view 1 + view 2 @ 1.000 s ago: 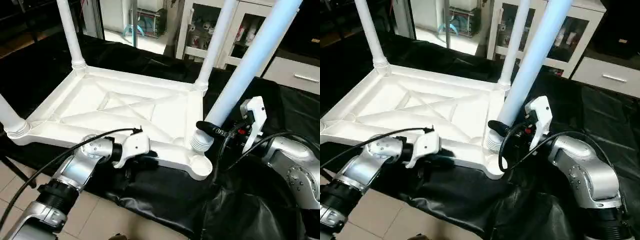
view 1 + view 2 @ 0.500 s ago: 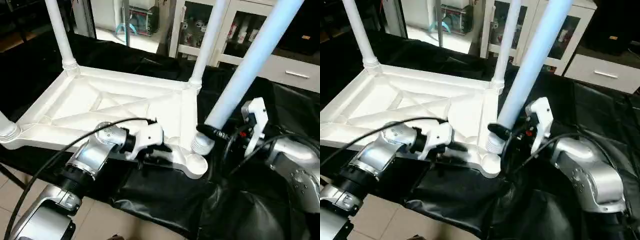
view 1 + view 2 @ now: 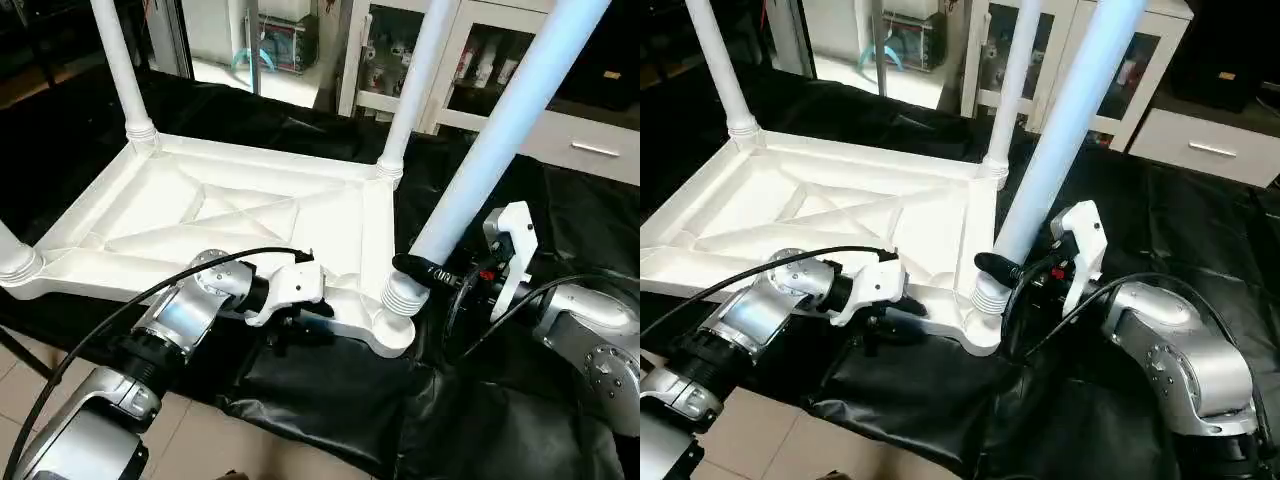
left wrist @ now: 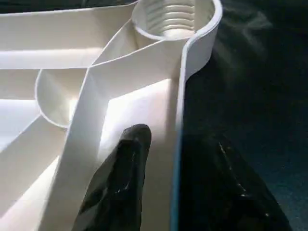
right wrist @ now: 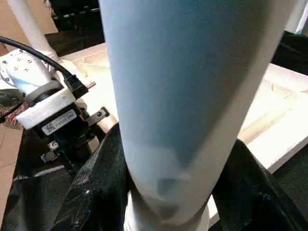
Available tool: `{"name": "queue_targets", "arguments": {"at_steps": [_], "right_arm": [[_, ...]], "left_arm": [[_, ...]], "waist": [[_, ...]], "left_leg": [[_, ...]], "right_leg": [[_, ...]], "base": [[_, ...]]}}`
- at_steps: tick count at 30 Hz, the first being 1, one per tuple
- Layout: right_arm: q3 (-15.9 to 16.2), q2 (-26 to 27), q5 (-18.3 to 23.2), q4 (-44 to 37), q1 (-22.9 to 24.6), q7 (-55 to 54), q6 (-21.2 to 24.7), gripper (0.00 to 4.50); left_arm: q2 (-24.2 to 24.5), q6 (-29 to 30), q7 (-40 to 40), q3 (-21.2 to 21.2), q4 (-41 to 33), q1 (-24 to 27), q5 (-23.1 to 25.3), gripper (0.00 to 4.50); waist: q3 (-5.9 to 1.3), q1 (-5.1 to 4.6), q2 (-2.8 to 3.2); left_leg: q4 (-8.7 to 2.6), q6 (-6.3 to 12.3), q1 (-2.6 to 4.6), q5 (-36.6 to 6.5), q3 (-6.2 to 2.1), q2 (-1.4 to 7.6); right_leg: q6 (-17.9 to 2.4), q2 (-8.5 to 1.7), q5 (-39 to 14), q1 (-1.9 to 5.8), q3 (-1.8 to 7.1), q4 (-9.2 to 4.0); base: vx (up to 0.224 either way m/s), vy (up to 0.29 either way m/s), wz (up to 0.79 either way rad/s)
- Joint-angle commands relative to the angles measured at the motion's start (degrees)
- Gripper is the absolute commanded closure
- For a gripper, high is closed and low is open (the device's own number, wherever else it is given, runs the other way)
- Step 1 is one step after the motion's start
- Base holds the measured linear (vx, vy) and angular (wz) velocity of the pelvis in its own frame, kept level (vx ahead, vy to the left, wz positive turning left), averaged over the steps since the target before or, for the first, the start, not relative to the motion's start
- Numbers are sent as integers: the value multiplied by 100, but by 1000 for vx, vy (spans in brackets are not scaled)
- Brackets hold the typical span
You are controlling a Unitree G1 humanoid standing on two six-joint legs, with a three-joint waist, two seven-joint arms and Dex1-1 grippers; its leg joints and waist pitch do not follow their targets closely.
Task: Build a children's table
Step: Rotate table base
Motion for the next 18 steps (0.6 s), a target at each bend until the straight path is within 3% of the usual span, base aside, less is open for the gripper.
{"name": "queue_targets", "arguments": {"at_steps": [1, 2, 6, 10, 18], "right_arm": [[-35, -41, 76, -116, -19, -14, 61, 264], [-27, -59, 83, -119, -31, 2, 81, 264], [-12, -105, 77, -100, -50, 50, 101, 264], [17, -154, 54, -35, -92, 125, 94, 264], [79, -169, 14, 36, -162, 195, 89, 264]], "left_arm": [[40, -59, 65, -79, 165, -40, 105, 274], [35, -88, 14, -50, 184, -46, 68, 302], [104, -5, -173, -25, 44, 5, -5, 328], [170, -20, -237, -65, 0, 53, 35, 362], [216, 2, -282, -101, 1, 69, 103, 431]], "waist": [[-368, -5, 3], [-376, 2, -3], [-384, 2, 7], [-394, -4, -25], [-389, 2, -39]], "left_leg": [[-448, 40, 62, -857, -239, 448], [-443, 53, 57, -812, -238, 443], [-443, 55, 58, -742, -239, 449], [-431, 112, 56, -639, -228, 446], [-432, 97, 54, -661, -229, 446]], "right_leg": [[-1061, -486, -1215, 280, 346, -420], [-1048, -490, -1207, 284, 347, -418], [-1077, -490, -1129, 276, 342, -399], [-1117, -490, -991, 279, 343, -373], [-1033, -497, -1216, 270, 345, -394]], "base": [[0, 0, 0], [0, 0, 0], [0, 0, 0], [0, 0, 0], [0, 0, 0]]}}
